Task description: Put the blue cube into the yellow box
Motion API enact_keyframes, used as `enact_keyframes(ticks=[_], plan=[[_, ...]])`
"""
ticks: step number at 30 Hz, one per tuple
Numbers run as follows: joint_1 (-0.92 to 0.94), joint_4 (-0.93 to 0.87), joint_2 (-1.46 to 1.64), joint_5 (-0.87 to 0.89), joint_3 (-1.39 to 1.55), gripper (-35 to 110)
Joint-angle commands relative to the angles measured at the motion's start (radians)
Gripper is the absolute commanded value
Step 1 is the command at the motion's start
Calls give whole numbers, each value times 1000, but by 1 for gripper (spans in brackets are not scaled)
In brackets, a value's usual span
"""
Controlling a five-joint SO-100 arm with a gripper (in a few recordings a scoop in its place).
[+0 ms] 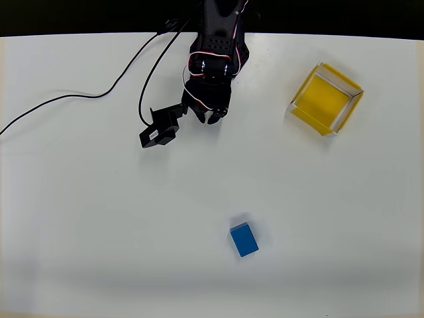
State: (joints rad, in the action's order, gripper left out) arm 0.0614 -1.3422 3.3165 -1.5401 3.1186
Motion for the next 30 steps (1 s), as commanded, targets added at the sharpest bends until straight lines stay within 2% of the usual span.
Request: enact_keyframes(ticks=[1,10,15,25,30], plan=[[9,-11,28,-8,26,0],[9,-9,28,-14,26,0],[17,21,-31,-175,12,3],[21,454,-574,-212,-457,33],[54,787,-811,-218,-574,46]])
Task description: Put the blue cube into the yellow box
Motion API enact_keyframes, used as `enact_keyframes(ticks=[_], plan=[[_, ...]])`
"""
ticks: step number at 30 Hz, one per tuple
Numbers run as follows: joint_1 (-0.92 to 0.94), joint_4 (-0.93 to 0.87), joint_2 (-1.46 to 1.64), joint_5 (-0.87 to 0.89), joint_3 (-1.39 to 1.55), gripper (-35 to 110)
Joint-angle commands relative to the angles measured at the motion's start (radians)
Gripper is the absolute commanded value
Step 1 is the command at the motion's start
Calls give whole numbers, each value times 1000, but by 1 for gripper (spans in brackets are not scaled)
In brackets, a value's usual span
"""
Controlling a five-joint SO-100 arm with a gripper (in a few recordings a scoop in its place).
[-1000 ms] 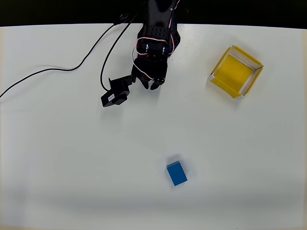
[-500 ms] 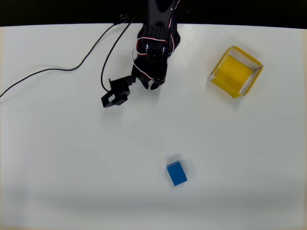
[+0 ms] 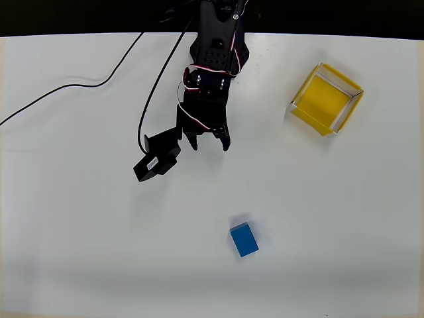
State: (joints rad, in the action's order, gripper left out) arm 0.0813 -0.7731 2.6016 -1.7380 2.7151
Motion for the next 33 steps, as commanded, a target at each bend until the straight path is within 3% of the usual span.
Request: enact_keyframes(ticks=[1,9,12,26,33], plan=[[35,275,-147,-37,-190,47],[32,836,-534,-58,-278,51],[12,968,-652,-38,-322,51],[-123,1146,-1034,97,-601,50],[-179,1229,-1170,77,-660,51]])
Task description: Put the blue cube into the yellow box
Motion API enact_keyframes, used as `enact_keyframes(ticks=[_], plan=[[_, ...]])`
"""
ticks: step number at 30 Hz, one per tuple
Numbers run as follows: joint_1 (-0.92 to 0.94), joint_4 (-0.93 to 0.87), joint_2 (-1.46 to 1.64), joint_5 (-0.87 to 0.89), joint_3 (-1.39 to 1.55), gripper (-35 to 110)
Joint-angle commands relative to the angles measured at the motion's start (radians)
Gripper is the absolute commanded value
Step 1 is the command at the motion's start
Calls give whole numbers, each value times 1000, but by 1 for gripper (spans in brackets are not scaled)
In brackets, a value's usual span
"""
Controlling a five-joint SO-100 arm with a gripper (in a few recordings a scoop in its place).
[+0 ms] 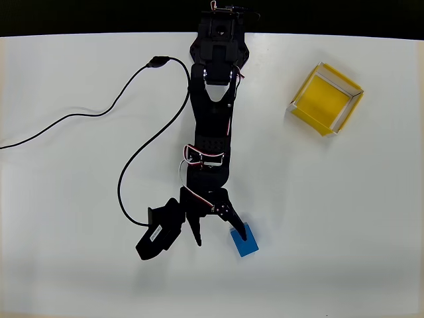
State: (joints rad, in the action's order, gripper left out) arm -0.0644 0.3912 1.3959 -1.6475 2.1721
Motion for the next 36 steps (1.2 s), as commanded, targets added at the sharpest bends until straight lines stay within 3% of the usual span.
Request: enact_keyframes(ticks=[1,23,36], plan=[[-40,64,20,-12,-126,52],[-132,92,-209,51,-249,49],[-172,32,-241,26,-255,33]])
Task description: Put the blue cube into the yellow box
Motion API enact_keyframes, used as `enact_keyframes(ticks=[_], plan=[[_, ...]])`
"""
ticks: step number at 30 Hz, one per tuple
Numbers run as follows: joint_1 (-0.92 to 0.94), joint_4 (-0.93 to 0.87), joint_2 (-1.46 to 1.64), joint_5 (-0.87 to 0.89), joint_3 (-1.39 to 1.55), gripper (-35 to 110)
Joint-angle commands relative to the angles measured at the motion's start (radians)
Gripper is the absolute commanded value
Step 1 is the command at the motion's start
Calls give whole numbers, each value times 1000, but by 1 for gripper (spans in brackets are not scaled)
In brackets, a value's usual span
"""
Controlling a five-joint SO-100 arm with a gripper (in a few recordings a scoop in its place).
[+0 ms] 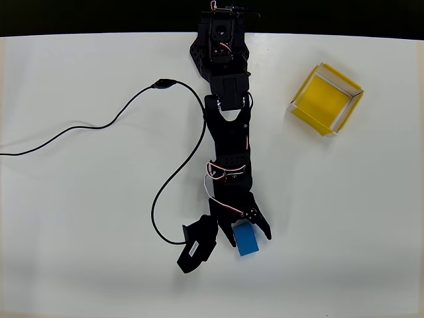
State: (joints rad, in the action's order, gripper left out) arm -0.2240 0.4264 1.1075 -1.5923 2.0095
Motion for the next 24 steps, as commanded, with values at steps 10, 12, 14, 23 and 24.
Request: enact_keyframes(ticks=[10,12,14,23,24], plan=[[2,-89,11,-112,-135,22],[3,-91,12,-123,-133,19],[6,-94,15,-138,-132,17],[11,-103,115,-207,-126,13],[8,-106,138,-207,-121,13]])
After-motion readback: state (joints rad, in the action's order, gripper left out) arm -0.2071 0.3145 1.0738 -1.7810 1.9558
